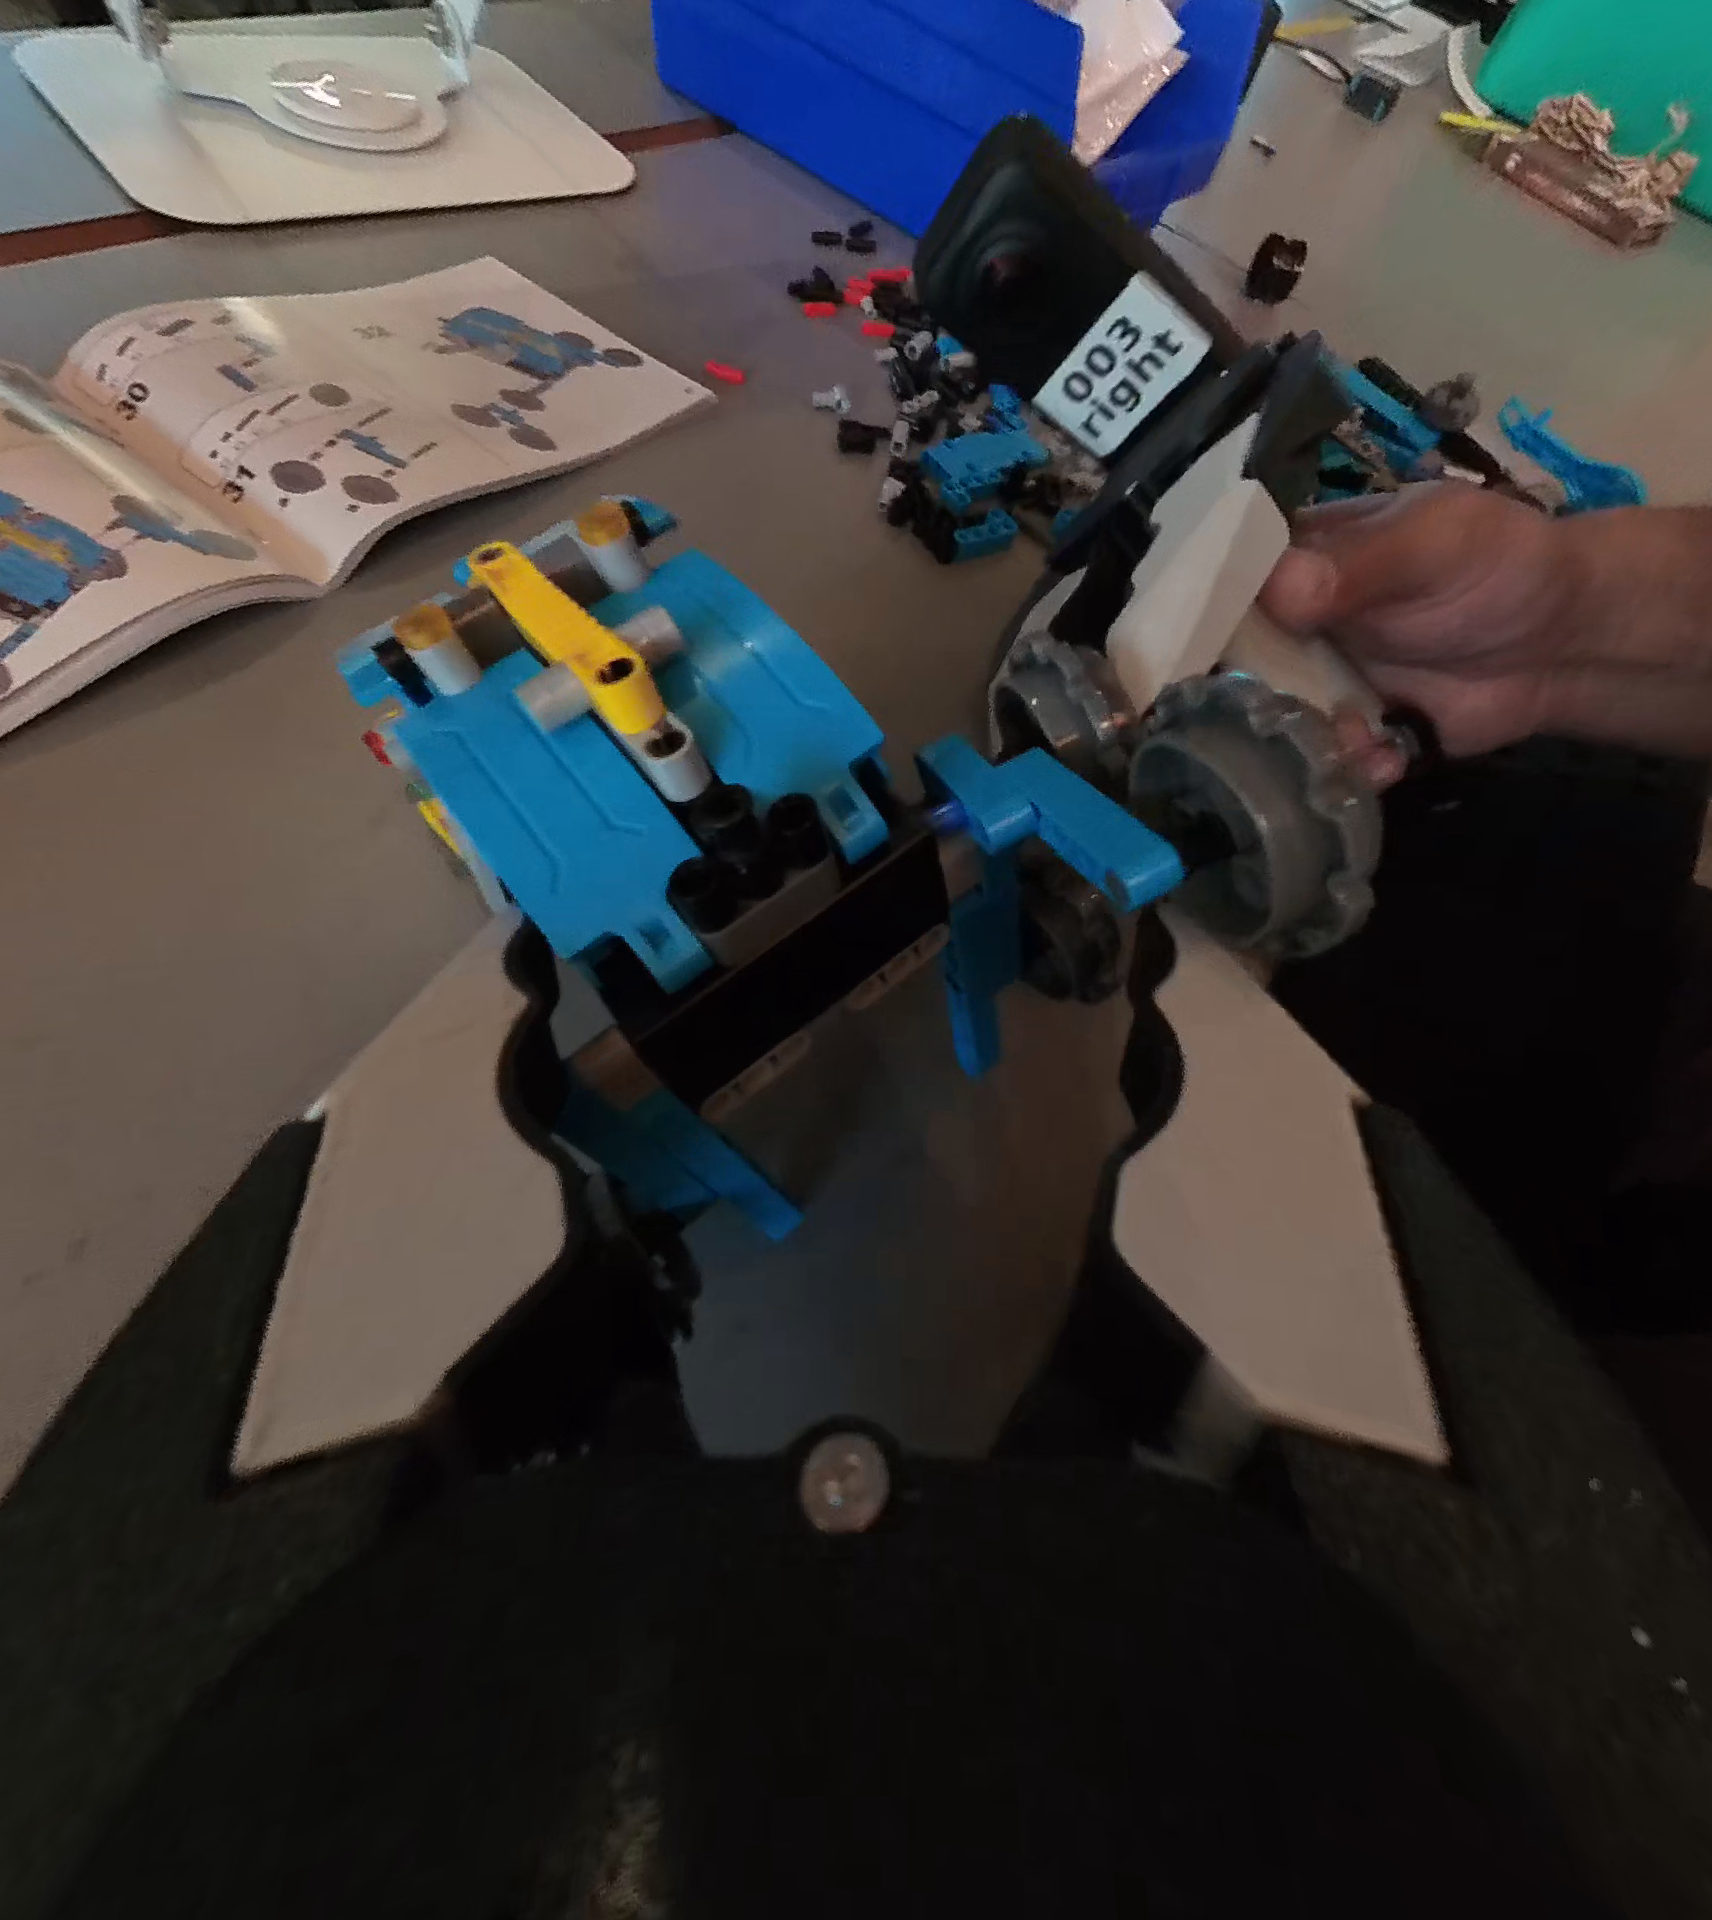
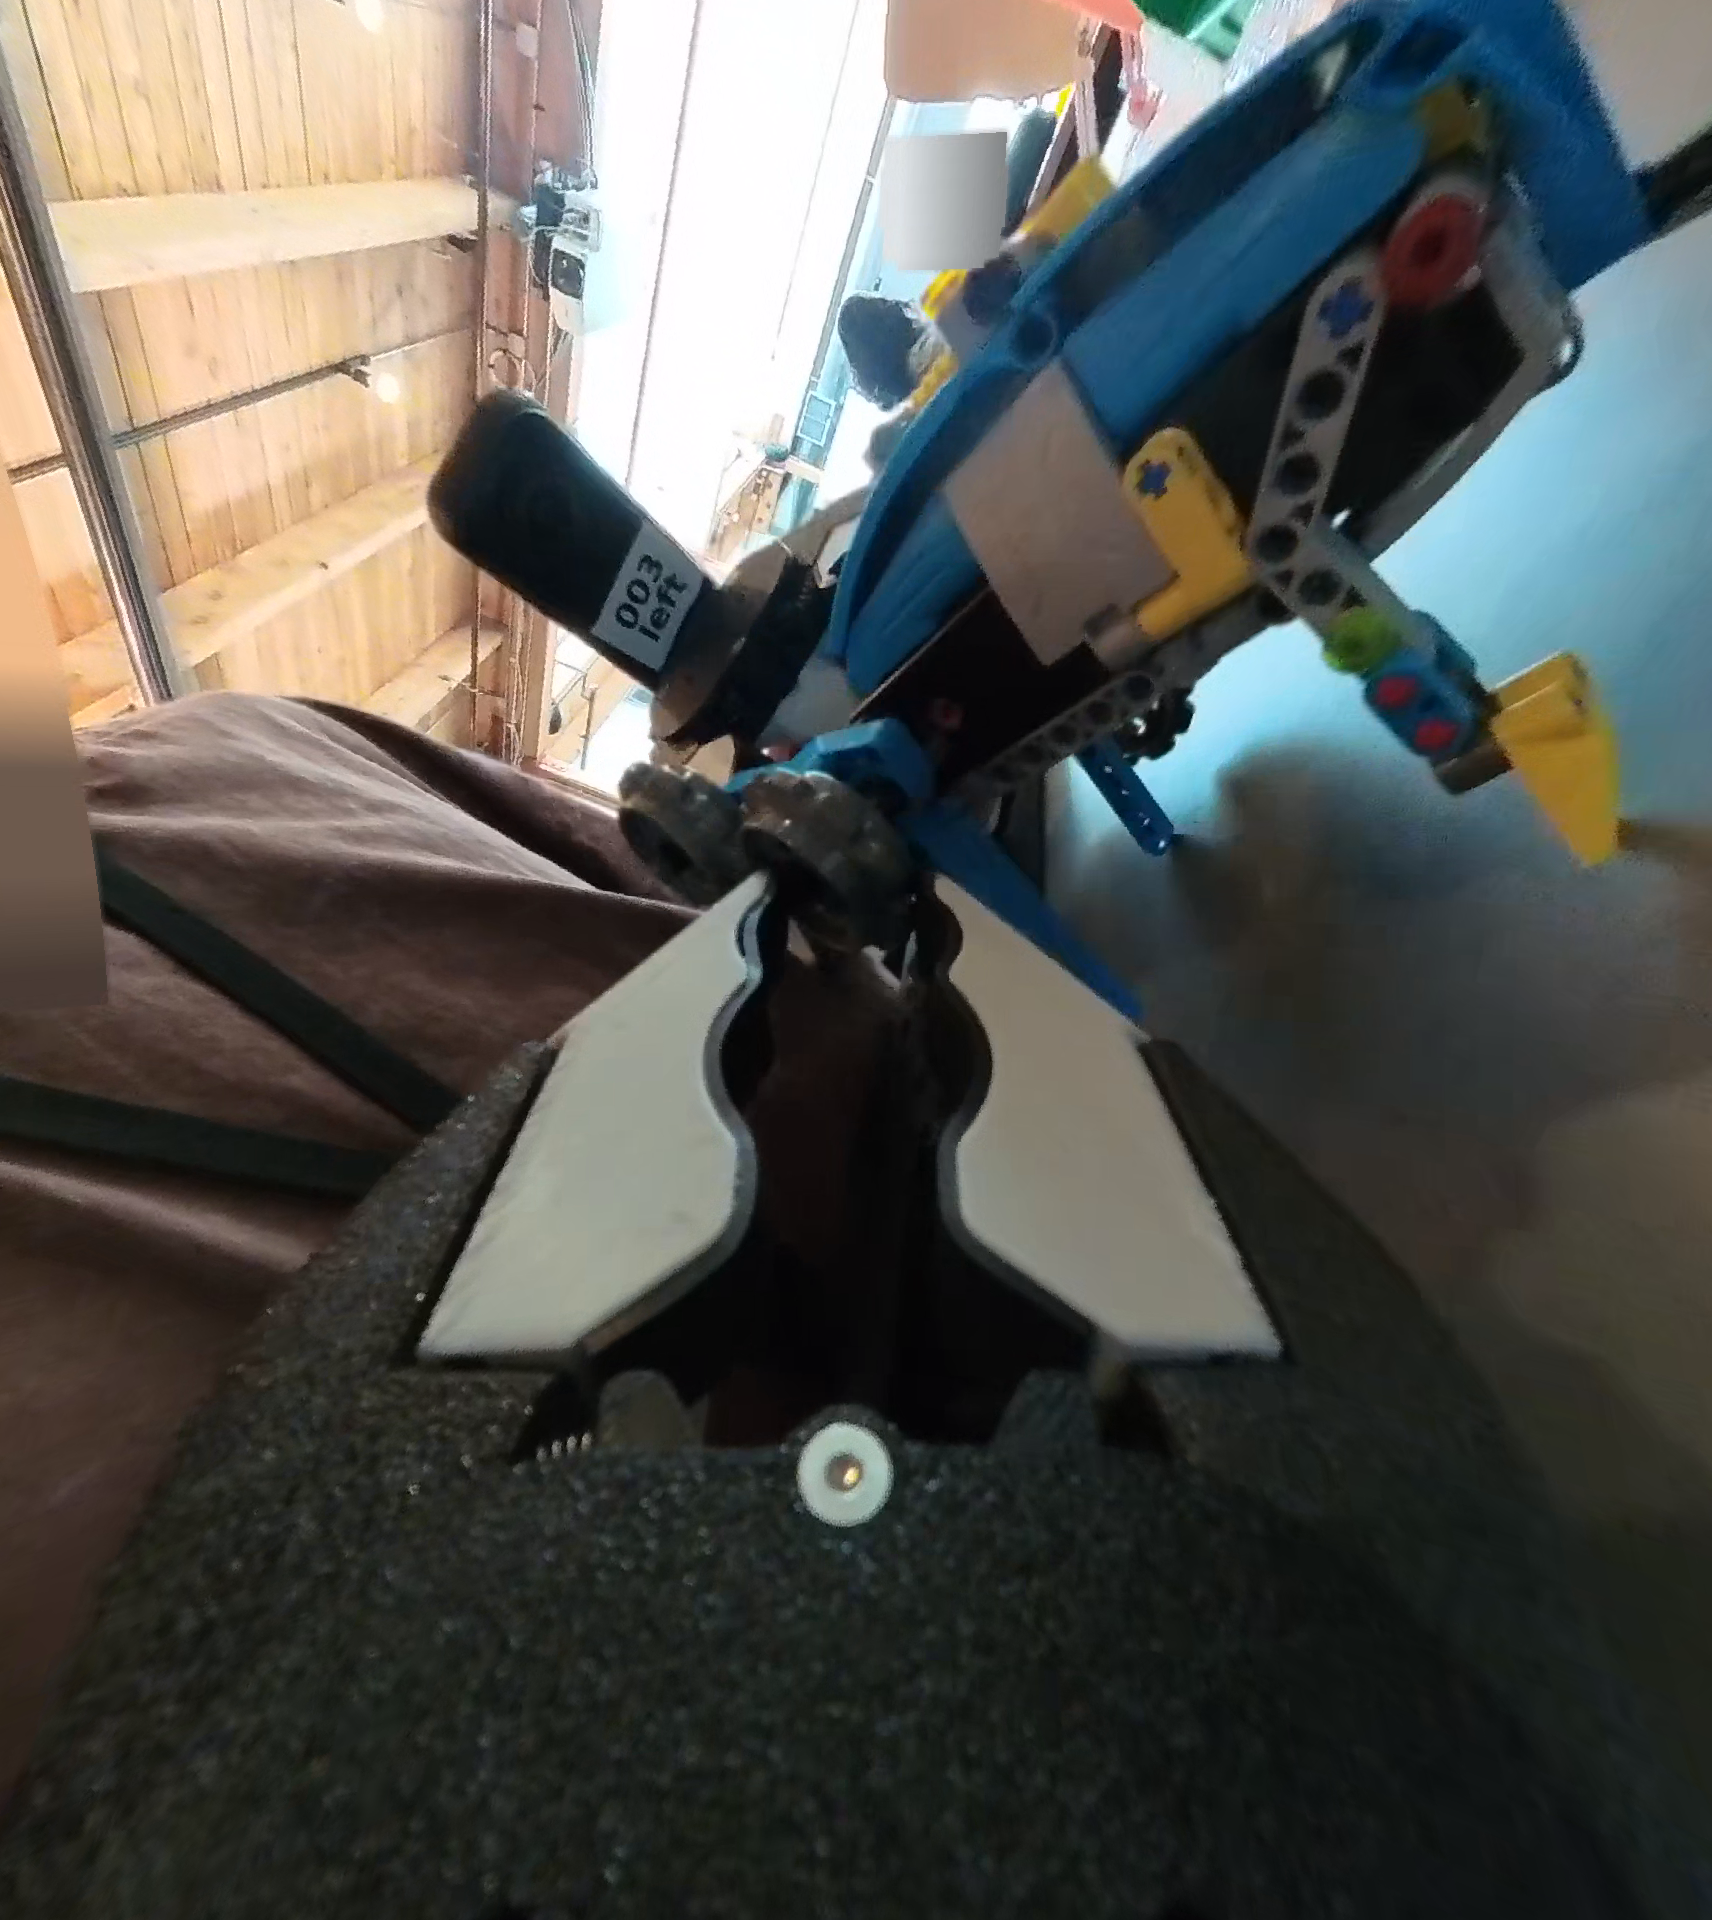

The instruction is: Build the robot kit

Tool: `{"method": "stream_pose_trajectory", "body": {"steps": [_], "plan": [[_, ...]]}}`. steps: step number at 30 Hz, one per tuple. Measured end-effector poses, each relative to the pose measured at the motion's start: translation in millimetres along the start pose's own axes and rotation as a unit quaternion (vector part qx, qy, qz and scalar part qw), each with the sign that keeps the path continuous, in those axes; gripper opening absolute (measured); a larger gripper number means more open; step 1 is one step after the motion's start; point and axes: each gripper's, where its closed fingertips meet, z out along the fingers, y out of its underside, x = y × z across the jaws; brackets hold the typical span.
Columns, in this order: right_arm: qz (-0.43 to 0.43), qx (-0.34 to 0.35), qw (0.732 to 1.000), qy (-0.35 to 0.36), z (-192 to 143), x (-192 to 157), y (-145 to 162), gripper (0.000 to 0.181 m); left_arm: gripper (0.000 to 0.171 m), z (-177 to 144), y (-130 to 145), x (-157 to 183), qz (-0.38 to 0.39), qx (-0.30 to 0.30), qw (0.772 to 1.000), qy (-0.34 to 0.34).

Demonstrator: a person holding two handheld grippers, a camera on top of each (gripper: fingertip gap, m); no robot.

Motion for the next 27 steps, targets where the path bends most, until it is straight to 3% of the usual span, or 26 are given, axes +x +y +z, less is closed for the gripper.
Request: {"method": "stream_pose_trajectory", "body": {"steps": [3,10,14,19,23,27], "plan": [[-0.024,-0.004,1.000,0.009,-2,0,-3,0.025,0.095,-1,0,-7,-0.002,0.005,1.000,-0.020],[-0.086,-0.028,0.991,0.101,-9,15,-8,0.036,0.092,0,-2,-9,-0.012,0.003,1.000,-0.010],[-0.163,-0.036,0.968,0.185,-13,17,-13,0.042,0.088,0,-2,-11,-0.014,0.001,1.000,-0.012],[-0.347,-0.059,0.886,0.303,-18,13,-25,0.048,0.087,0,-3,-14,-0.020,0.002,1.000,-0.014],[-0.495,-0.095,0.796,0.336,-12,2,-27,0.036,0.087,-1,-2,-15,-0.023,0.001,1.000,-0.011],[-0.581,-0.141,0.722,0.348,-6,-3,-22,0.032,0.087,-1,-2,-16,-0.026,-0.004,1.000,-0.010]]}}
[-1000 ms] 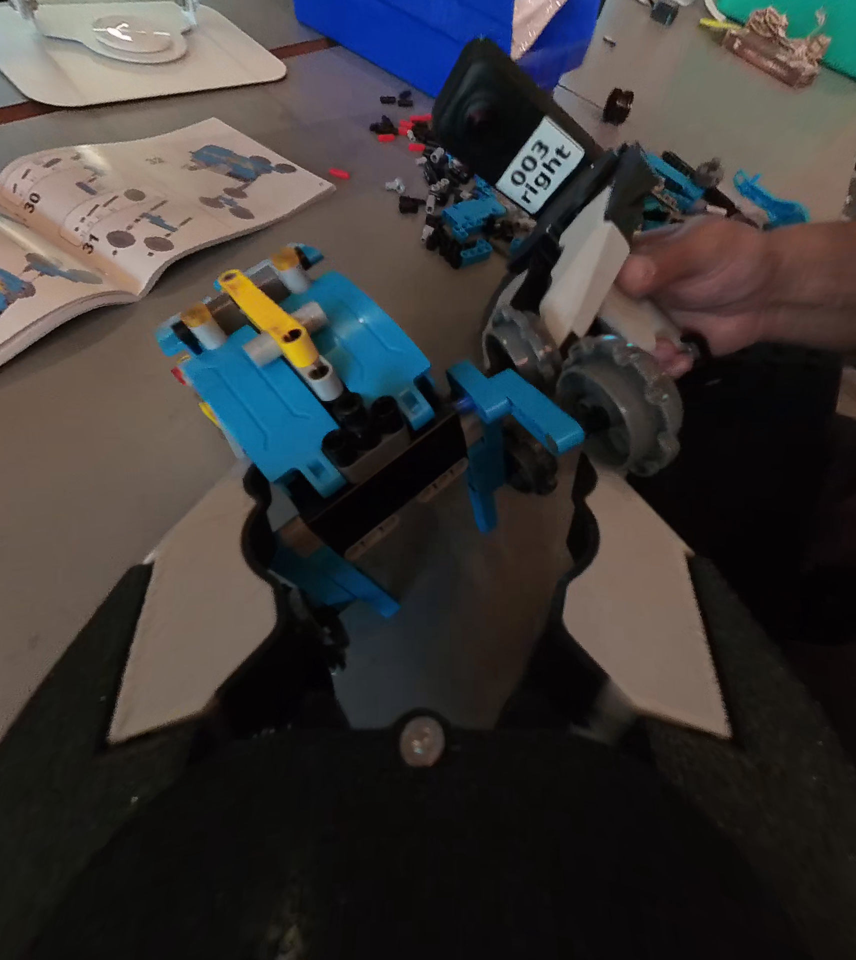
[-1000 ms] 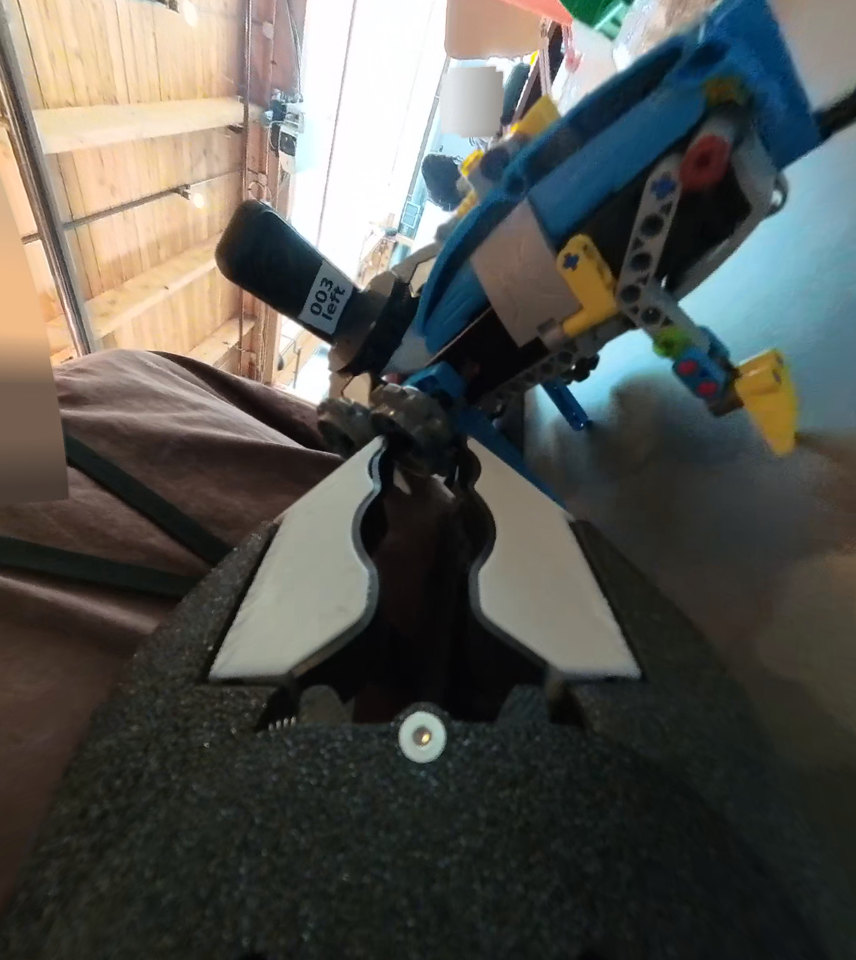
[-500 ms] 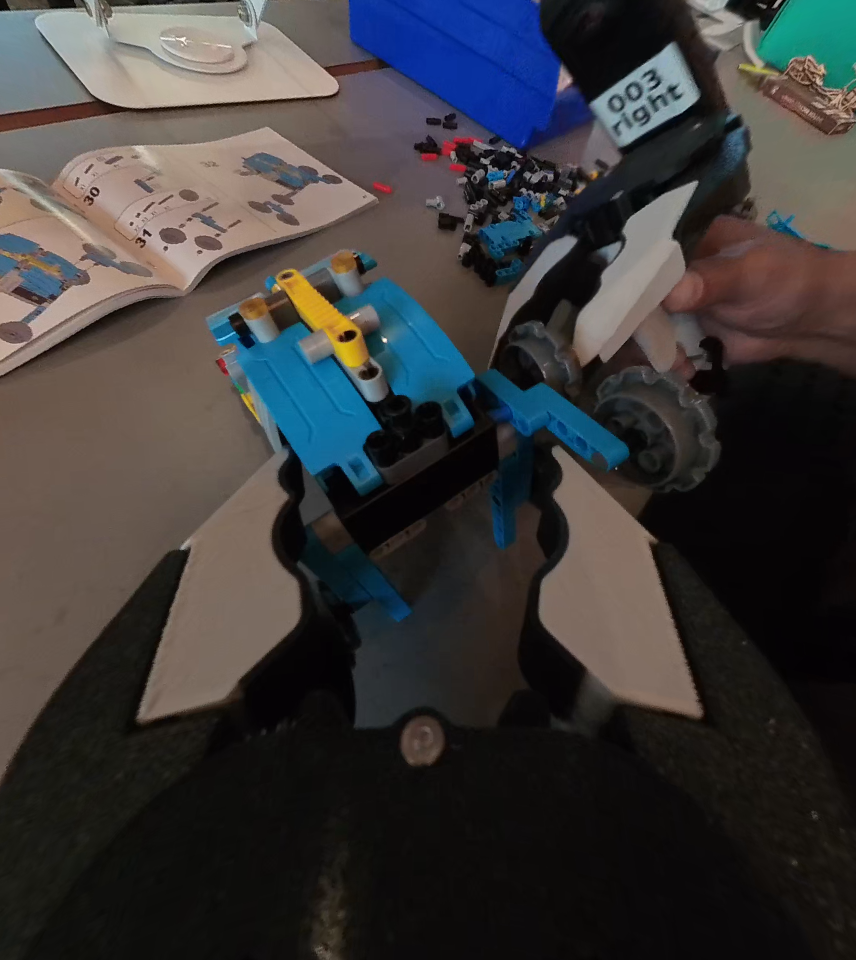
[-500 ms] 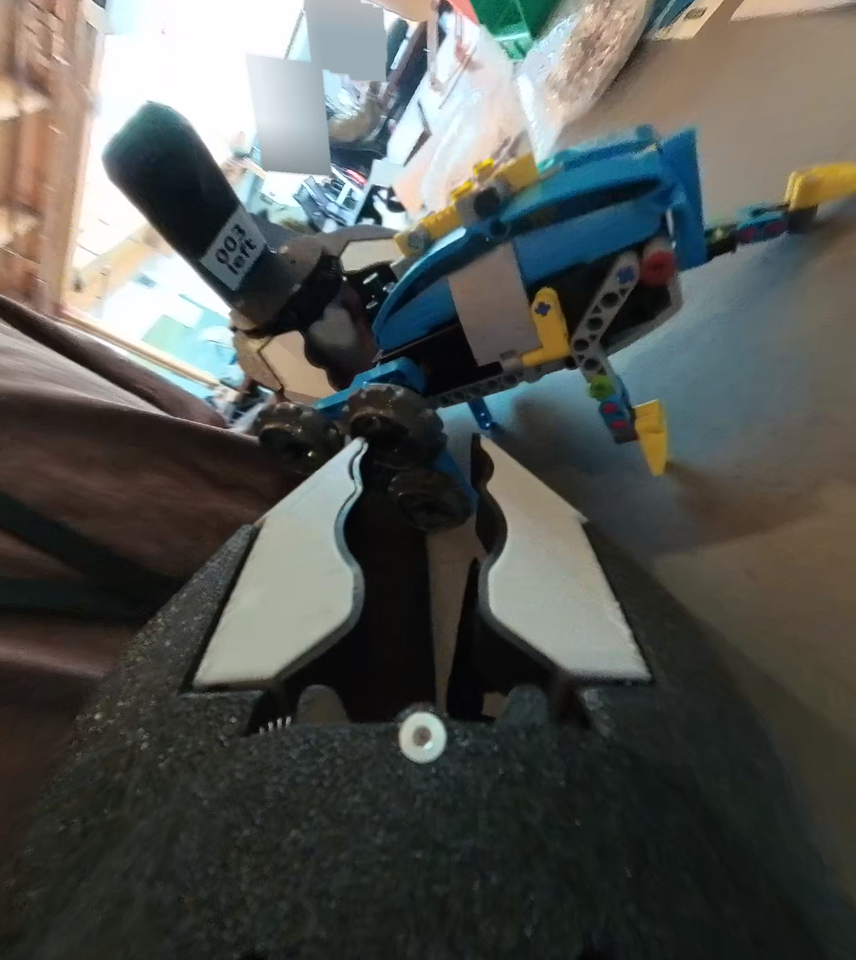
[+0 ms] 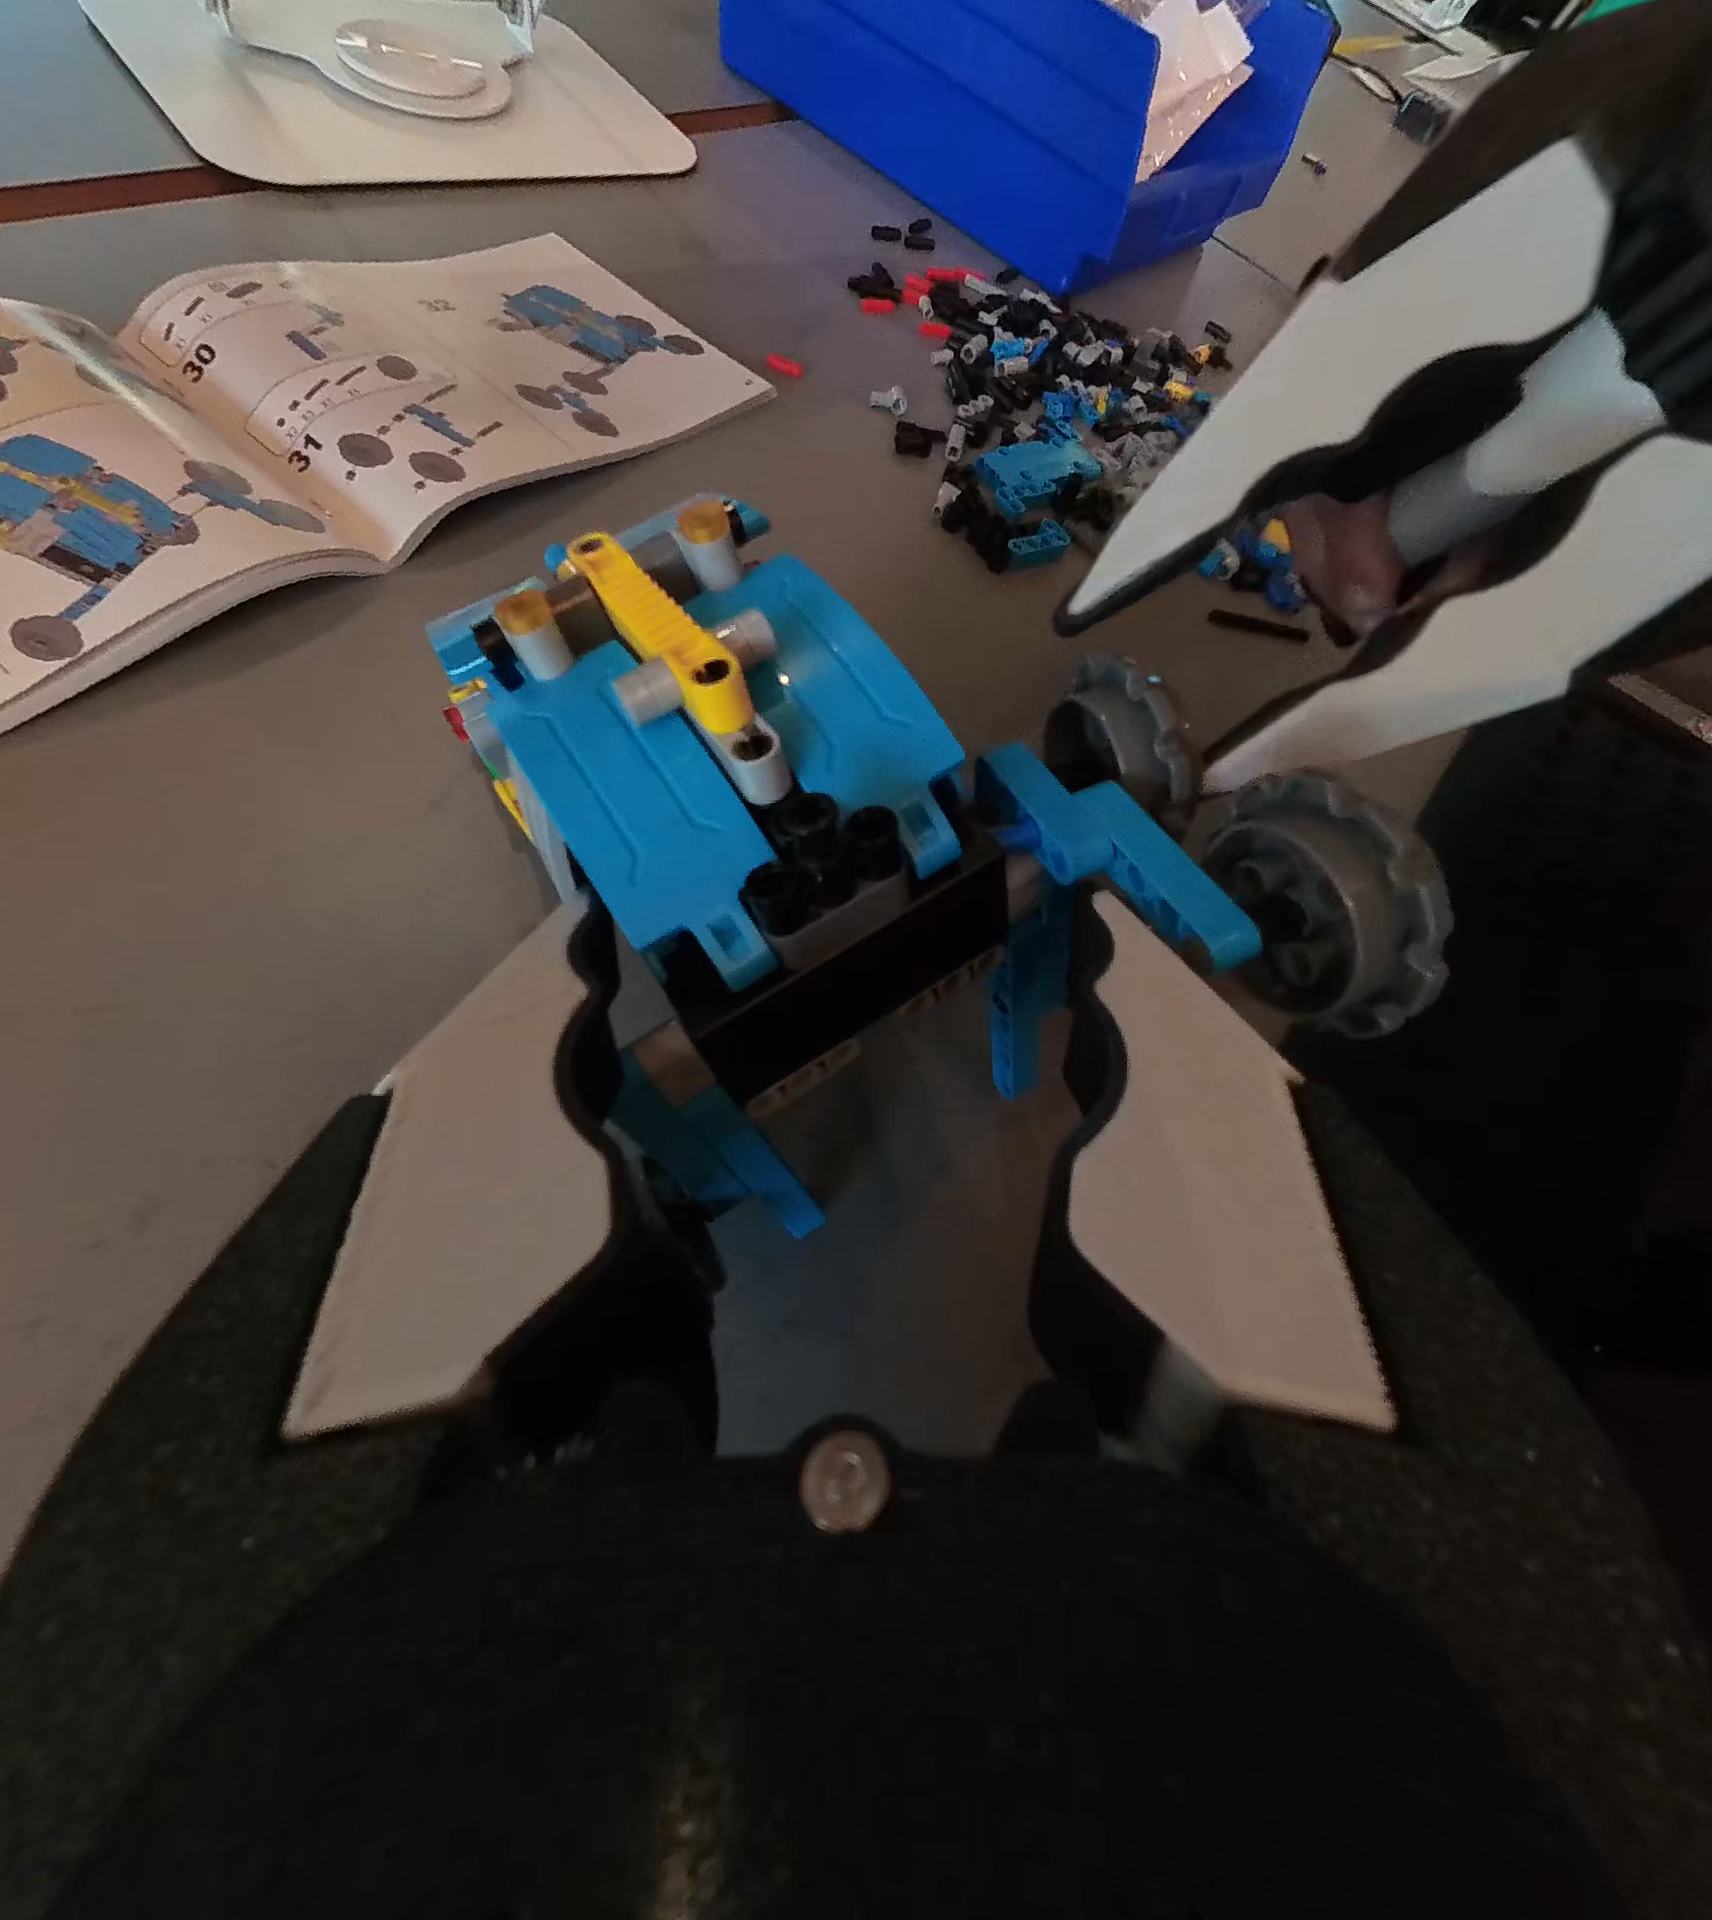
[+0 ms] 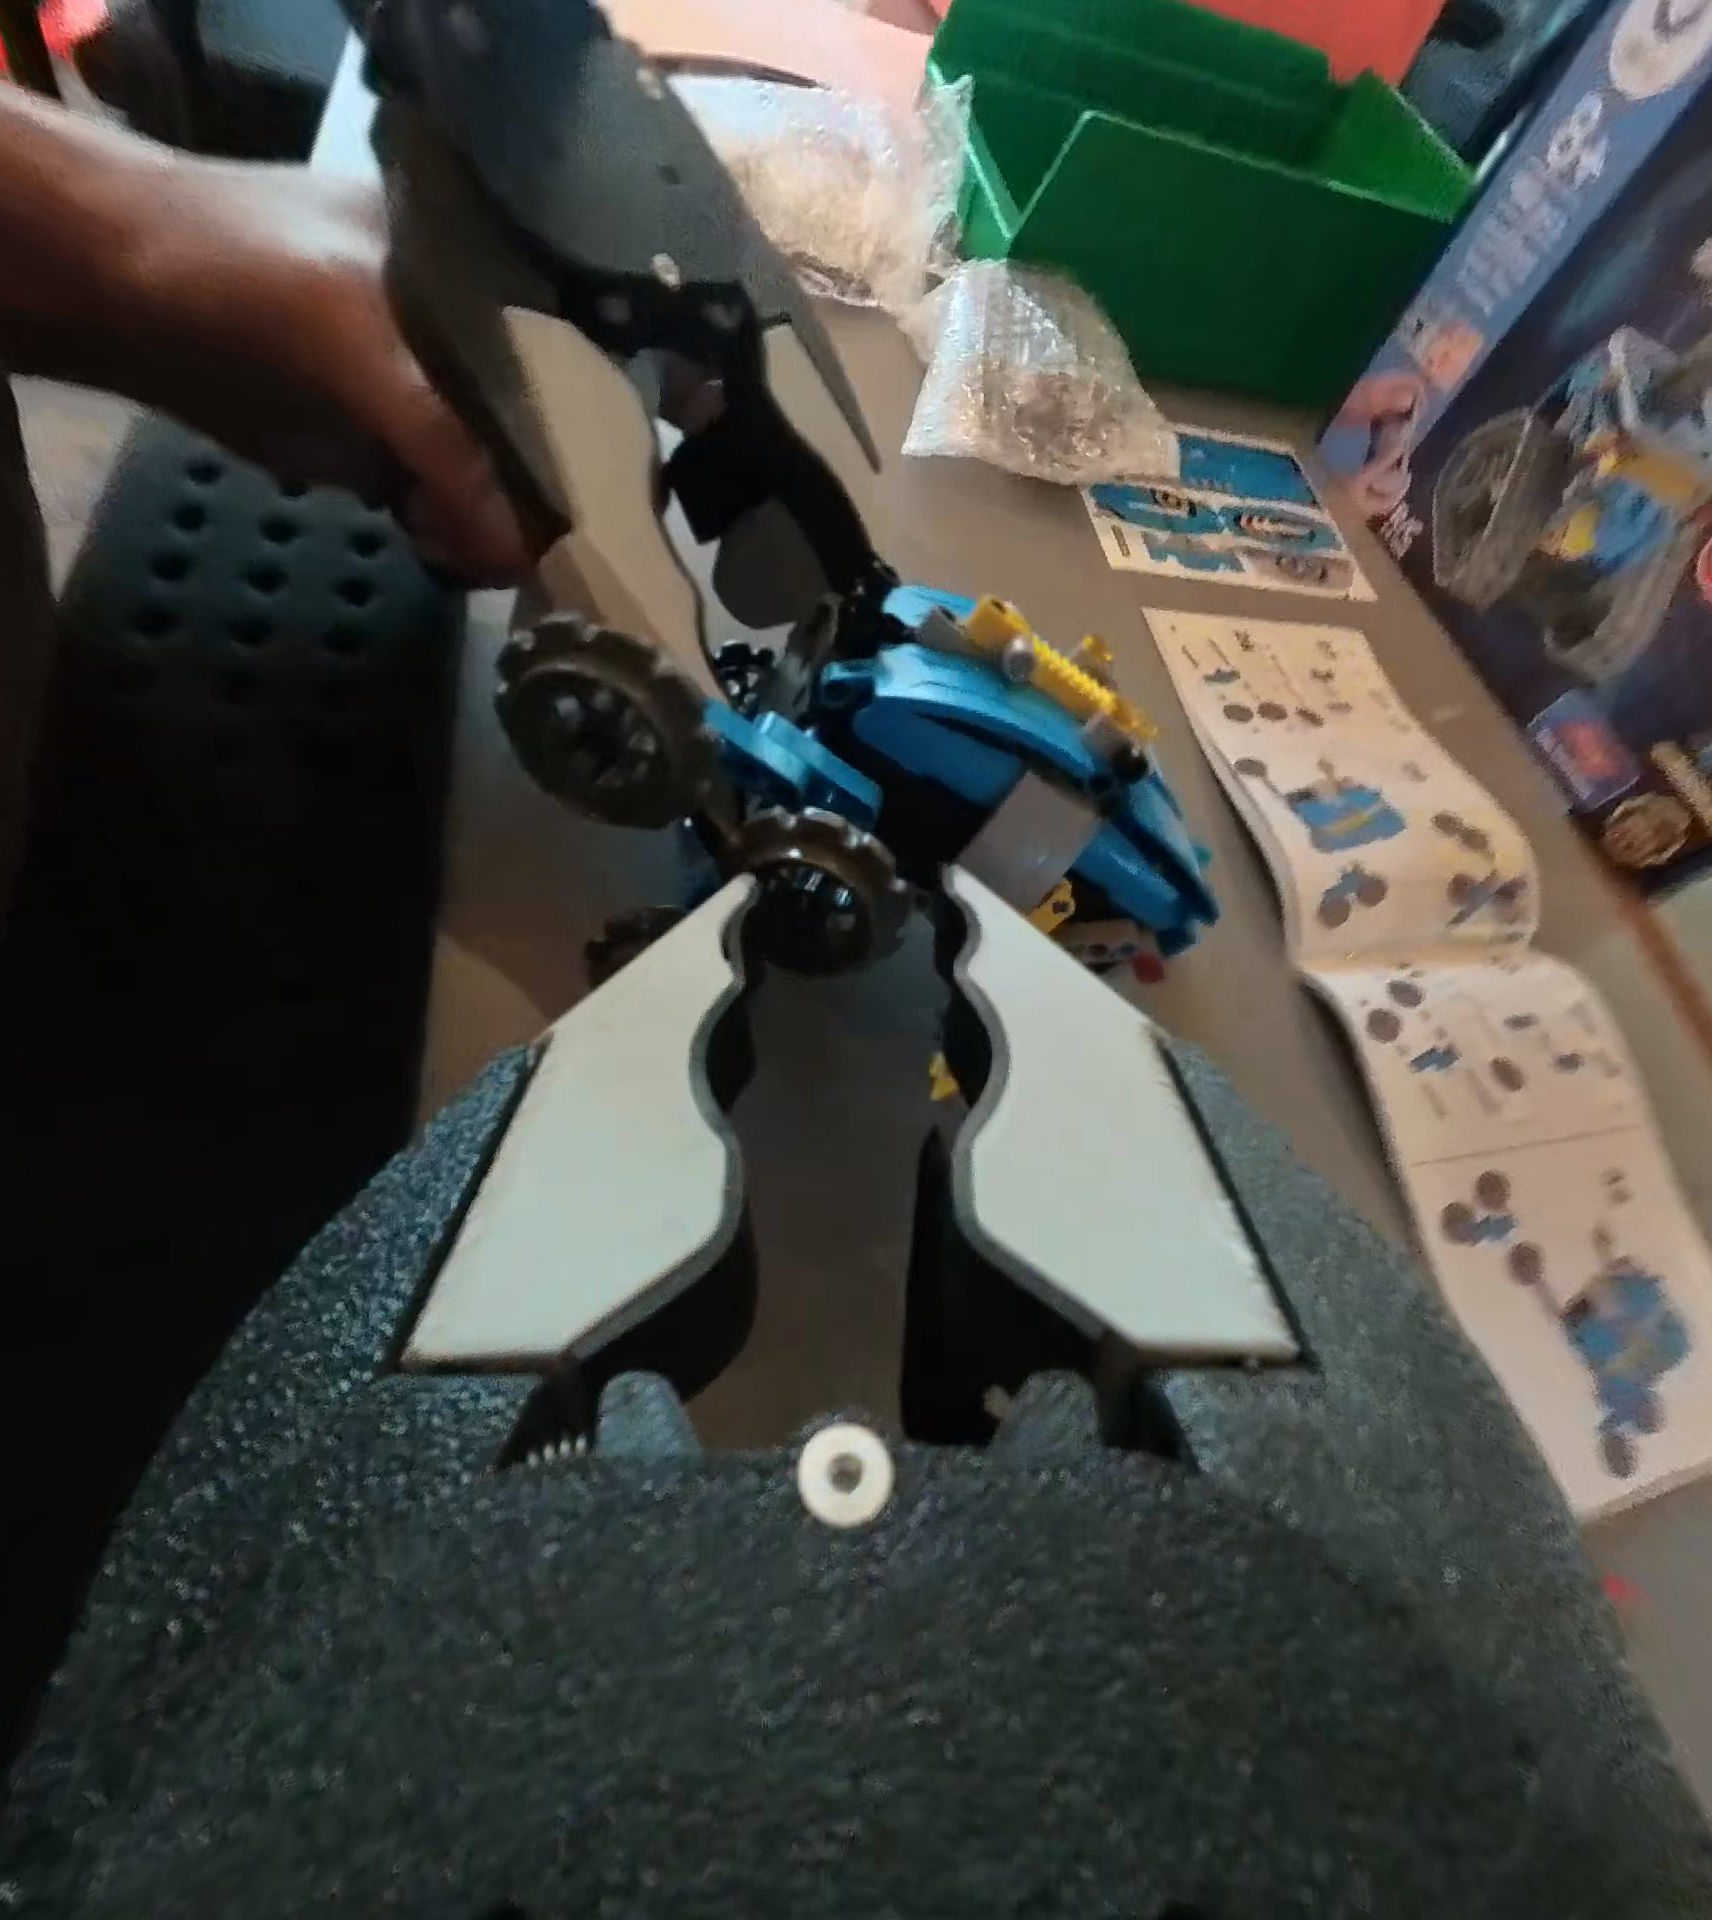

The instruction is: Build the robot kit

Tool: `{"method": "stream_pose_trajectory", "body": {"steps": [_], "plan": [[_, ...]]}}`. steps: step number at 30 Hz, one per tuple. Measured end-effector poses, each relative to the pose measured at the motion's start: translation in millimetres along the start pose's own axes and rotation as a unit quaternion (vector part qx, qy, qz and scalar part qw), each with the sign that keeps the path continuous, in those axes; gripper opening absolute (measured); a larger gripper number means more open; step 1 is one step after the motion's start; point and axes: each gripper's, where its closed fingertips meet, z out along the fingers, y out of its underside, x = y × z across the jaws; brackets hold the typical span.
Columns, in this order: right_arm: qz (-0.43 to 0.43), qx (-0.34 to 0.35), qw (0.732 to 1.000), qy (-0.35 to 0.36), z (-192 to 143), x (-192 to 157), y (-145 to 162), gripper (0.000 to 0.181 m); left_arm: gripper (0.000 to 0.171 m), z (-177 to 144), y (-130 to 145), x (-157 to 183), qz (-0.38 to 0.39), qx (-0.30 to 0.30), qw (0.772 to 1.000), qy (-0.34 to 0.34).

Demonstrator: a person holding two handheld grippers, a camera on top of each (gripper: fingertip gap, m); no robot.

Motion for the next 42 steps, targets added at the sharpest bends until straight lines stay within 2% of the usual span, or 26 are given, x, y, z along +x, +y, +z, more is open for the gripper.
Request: {"method": "stream_pose_trajectory", "body": {"steps": [5,9,14,17,18,21,23,25,27,30,32,34,37,39,42], "plan": [[-0.117,-0.009,0.993,0.009,0,-10,-13,0.029,0.086,0,0,-1,-0.007,-0.005,1.000,0.002],[-0.127,-0.022,0.991,-0.025,7,-23,-12,0.032,0.087,0,0,-1,-0.007,-0.007,1.000,0.001],[-0.054,-0.016,0.996,-0.063,8,-21,-12,0.028,0.087,0,0,-2,-0.015,-0.008,1.000,0.000],[-0.015,0.005,0.997,-0.076,3,-21,-23,0.024,0.087,1,0,-1,-0.015,-0.010,1.000,-0.005],[0.004,0.005,0.997,-0.078,4,-20,-24,0.025,0.087,2,0,-1,-0.014,-0.011,1.000,-0.006],[0.058,-0.027,0.993,-0.103,12,-26,-15,0.049,0.087,4,-1,2,-0.013,-0.016,1.000,-0.010],[0.063,-0.025,0.991,-0.119,14,-36,-17,0.040,0.087,5,-1,4,-0.015,-0.016,1.000,-0.013],[0.060,-0.016,0.993,-0.097,15,-36,-22,0.037,0.086,6,-1,4,-0.019,-0.015,1.000,-0.016],[0.083,-0.034,0.993,-0.081,16,-30,-16,0.037,0.086,5,-1,4,-0.023,-0.013,1.000,-0.013],[0.146,-0.005,0.984,-0.100,4,-24,-16,0.036,0.086,5,-1,4,-0.024,-0.009,1.000,-0.007],[0.216,0.038,0.965,-0.146,-12,-22,-20,0.036,0.085,5,1,4,-0.010,-0.013,1.000,0.001],[0.295,0.118,0.932,-0.175,-32,-9,-26,0.036,0.086,4,5,4,0.014,-0.030,0.999,0.008],[0.408,0.233,0.850,-0.238,-59,9,-30,0.035,0.091,2,7,7,0.017,-0.038,0.999,0.026],[0.435,0.286,0.815,-0.255,-67,15,-32,0.035,0.093,-2,8,8,0.003,-0.037,0.998,0.045],[0.441,0.353,0.775,-0.283,-74,17,-47,0.035,0.094,-12,15,5,-0.019,-0.046,0.997,0.058]]}}
